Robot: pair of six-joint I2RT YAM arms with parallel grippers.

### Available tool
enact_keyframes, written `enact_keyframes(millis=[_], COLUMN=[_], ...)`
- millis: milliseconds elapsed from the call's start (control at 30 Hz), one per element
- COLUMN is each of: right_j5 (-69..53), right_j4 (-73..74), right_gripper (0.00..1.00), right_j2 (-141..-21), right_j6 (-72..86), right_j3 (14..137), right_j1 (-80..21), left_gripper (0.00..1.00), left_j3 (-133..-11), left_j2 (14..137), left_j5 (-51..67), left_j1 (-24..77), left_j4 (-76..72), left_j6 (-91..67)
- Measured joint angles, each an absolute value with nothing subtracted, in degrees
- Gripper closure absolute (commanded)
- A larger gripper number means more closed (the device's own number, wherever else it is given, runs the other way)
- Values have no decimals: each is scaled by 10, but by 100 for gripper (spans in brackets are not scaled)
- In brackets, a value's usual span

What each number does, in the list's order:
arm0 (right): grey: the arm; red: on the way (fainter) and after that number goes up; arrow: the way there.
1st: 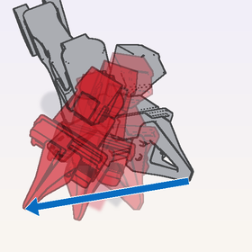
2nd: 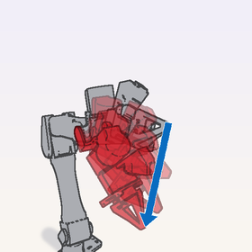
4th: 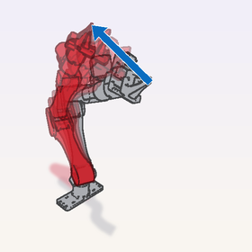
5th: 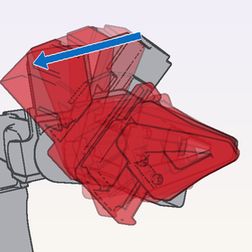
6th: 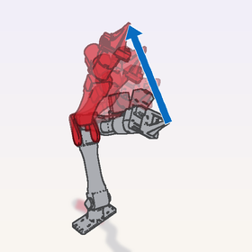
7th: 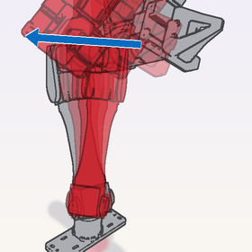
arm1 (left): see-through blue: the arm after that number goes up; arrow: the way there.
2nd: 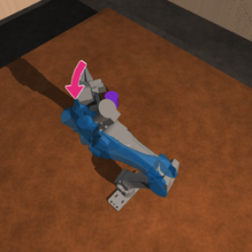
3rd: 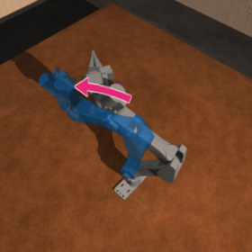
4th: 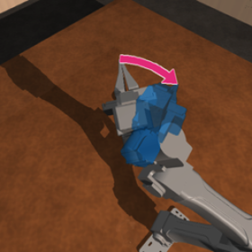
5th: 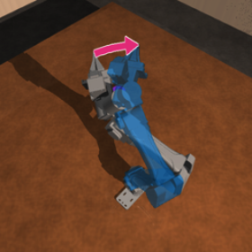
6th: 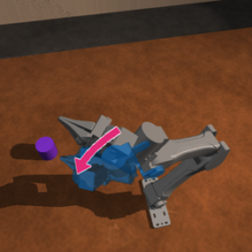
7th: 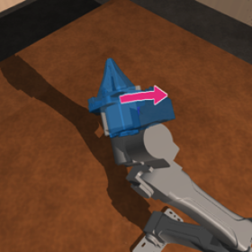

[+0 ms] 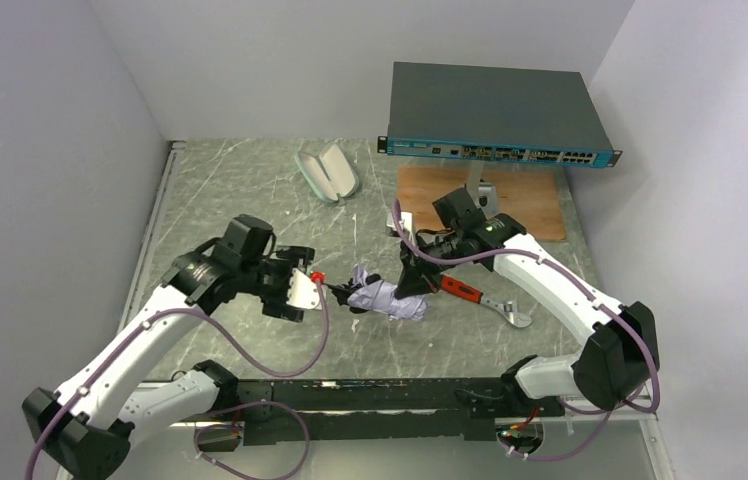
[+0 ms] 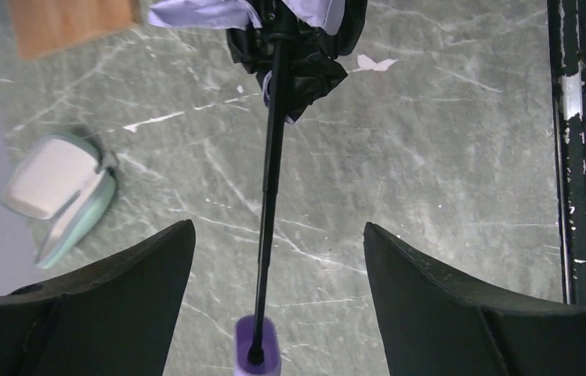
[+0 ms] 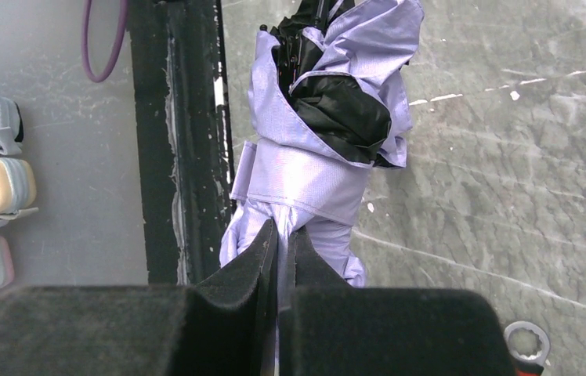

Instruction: Open the umbrella

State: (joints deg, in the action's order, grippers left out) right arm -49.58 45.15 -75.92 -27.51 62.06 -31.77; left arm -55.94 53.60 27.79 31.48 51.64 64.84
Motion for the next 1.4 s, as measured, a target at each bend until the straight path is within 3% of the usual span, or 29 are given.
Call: enact_keyframes(millis=[300,400,467,500,533,567,600,633,667,933,1333,1400], right_j5=[-513,-524,-530,-531,-531,-531,-532,-532,-531,-485,-357,-336], right_j4=[448,448,448,448,449,450,455,458,461,435,338,321], right_gripper=[100,100,100,90,73,49,33,5,1,0,0,5], right_j2=[-763,-773,-780,-783,-786,-788,-789,-789,-788,-748,-704,-707], right_j6=[-274,-274,-275,-276,-278,-281,-284,-284,-291,-292,-330,-337], right_j3=[623,631,638,641,644,648,650,651,653,645,574,568], right_j1=[-336,-338,-338,-338,-338,-338,-338,-338,-338,-343,-453,-456], left_gripper=[35,52,75,91,99,100,100,100,100,100,100,100], left_j3=[-538,-536,-536,-536,-536,-536,-536,-537,-537,-543,-563,-563], left_j2=[593,607,616,621,624,627,630,632,633,648,657,653], left_j5=[229,226,227,230,232,235,236,238,239,259,291,299], left_j1=[370,394,406,410,412,414,415,414,414,402,395,395], left_j4=[467,449,439,436,435,435,434,433,433,450,444,444], left_j6=[624,615,607,603,597,595,588,583,575,515,481,485])
